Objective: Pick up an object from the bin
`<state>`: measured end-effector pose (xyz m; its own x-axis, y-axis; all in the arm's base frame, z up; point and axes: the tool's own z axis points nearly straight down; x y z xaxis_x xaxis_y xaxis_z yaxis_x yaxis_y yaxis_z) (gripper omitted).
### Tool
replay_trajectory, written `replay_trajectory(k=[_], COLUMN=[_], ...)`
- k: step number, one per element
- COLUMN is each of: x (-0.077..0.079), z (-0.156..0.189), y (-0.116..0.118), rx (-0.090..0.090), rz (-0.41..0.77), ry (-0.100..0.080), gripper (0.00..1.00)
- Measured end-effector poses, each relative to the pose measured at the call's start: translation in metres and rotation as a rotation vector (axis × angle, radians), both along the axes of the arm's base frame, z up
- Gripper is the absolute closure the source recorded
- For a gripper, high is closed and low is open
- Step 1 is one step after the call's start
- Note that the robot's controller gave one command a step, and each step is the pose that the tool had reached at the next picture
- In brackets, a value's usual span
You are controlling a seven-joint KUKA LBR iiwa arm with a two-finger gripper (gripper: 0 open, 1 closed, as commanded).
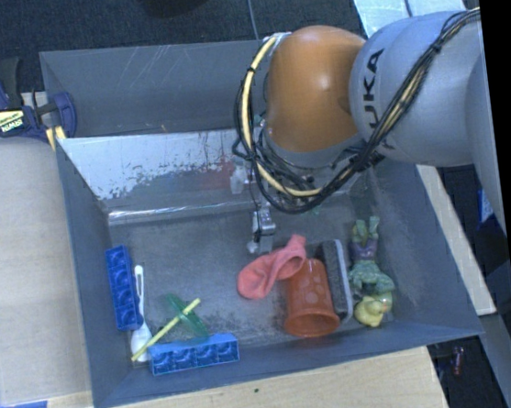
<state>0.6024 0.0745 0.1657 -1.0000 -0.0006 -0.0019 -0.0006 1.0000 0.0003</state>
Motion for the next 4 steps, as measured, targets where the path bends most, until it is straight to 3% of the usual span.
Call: replay_trajectory(k=[1, 2, 3, 4], x=[-0.003, -0.002, -0.002, -0.024], z=[-0.063, -0.063, -0.063, -0.044], y=[-0.029, -0.029, -0.029, -0.030], rx=[0.000, 0.000, 0.000, 0.000], rz=[0.188, 0.187, 0.187, 0.426], ry=[0.000, 0.000, 0.000, 0.002], gripper=[1.00, 0.00, 0.00, 0.00])
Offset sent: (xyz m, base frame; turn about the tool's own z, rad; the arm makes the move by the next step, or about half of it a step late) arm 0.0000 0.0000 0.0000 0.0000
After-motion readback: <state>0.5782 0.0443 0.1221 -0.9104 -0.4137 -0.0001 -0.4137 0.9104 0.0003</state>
